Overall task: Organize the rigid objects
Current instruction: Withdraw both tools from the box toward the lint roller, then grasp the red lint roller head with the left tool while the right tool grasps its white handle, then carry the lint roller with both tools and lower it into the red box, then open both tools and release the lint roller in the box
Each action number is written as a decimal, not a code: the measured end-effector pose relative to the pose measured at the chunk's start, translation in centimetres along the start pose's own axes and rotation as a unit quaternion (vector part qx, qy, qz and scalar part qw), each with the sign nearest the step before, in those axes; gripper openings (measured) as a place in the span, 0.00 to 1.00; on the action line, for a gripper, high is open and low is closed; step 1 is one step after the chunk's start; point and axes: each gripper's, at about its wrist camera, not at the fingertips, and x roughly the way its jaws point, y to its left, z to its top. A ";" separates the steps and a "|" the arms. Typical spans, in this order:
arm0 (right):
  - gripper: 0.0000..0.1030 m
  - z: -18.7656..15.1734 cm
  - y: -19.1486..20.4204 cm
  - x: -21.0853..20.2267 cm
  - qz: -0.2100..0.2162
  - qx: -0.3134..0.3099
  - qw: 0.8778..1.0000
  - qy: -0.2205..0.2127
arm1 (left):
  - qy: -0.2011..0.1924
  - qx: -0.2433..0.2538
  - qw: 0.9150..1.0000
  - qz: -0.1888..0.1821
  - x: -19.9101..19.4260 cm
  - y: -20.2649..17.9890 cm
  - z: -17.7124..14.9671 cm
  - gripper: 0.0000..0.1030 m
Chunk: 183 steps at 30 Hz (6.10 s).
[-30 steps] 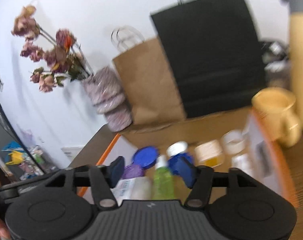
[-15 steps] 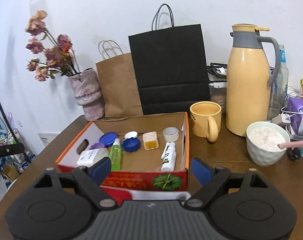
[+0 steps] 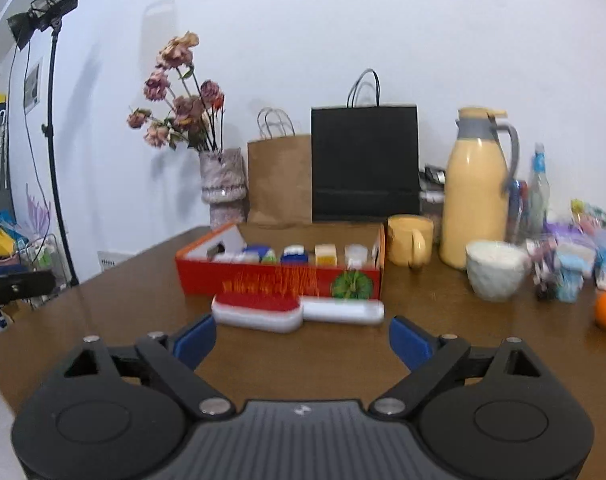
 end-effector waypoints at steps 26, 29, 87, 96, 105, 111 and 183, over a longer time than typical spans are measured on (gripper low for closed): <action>0.89 -3.9 -0.7 -1.2 -0.015 0.028 0.999 0.025 | 0.081 0.003 0.996 0.024 2.3 -1.3 -3.6 1.00; 0.88 -3.4 -1.2 -0.1 -0.020 0.027 0.999 0.025 | 0.083 0.002 0.996 0.015 3.6 -1.5 -3.2 1.00; 0.12 -1.3 -1.2 4.9 0.051 0.112 0.990 0.066 | 0.064 -0.109 0.992 -0.031 3.0 3.2 -1.4 0.37; 0.12 -1.5 1.2 -0.2 0.051 0.095 0.993 0.046 | 0.029 -0.111 0.993 -0.038 -1.7 3.7 -0.8 0.37; 0.12 -0.7 1.1 -0.3 0.039 0.099 0.994 0.032 | 0.018 -0.113 0.992 -0.050 -1.6 3.6 -0.3 0.37; 0.12 2.2 0.3 1.8 0.021 0.086 0.996 0.004 | 0.011 -0.091 0.994 -0.066 2.4 3.1 2.2 0.37; 0.85 14.5 -3.5 18.7 -0.037 0.018 0.996 0.080 | 0.083 0.008 0.996 -0.023 20.9 0.4 13.8 1.00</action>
